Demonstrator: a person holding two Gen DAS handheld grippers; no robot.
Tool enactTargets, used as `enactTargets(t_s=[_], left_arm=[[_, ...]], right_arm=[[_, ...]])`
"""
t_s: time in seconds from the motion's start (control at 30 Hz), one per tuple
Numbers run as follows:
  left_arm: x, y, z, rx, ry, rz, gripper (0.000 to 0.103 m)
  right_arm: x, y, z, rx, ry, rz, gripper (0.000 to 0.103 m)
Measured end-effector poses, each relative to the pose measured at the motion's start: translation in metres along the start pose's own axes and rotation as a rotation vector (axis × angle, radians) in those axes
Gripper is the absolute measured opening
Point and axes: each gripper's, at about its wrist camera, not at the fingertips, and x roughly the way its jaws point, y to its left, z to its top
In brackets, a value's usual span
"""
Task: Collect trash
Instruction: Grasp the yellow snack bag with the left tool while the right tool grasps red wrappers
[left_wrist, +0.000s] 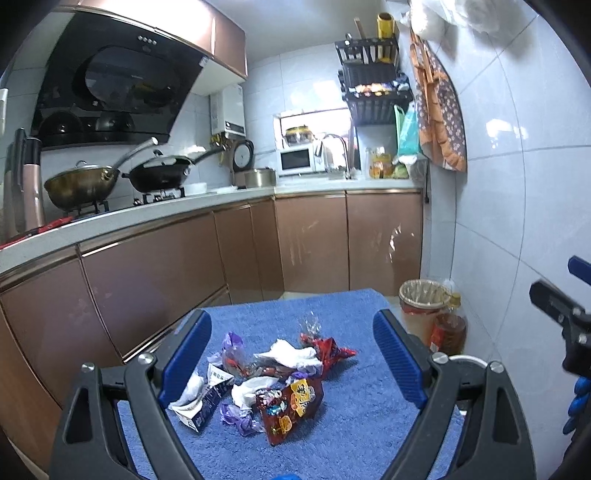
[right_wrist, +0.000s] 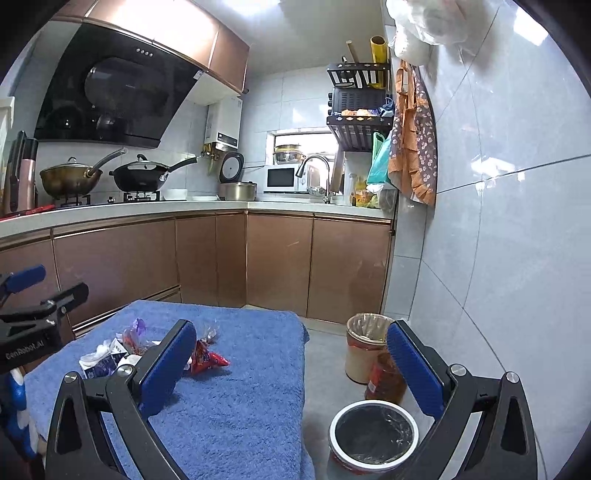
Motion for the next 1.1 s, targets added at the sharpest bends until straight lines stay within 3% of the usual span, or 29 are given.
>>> enactTargets(t_s=[0.17, 0.47, 0.73, 0.93, 1.1], left_arm=[[0.025, 0.010, -0.008, -0.014, 0.070, -0.041, 0.089], [0.080, 0.039, -0.047, -0.040, 0.230, -0.045, 0.089], [0.126, 0.038, -0.092, -0.019, 0.370, -0.236, 0.087], [0.159, 0.026, -0.107, 0.005, 0.430, -0.343, 0.058], [0.183, 0.023, -0.120, 0.004, 0.492, -0.369, 0.041]], right_arm=[[0.021, -0.006, 0.000, 0.024, 0.022, 0.032, 0.103], [0.088, 0.001, -0.020, 0.012, 0.185, 0.122, 0.103], [0.173, 0.037, -0.040, 0.010, 0.372, 0.351, 0.100], [0.235, 0.075, -0.052, 0.011, 0.495, 0.470, 0.074], [0.276, 0.101, -0.062, -0.007, 0.556, 0.496, 0.063]])
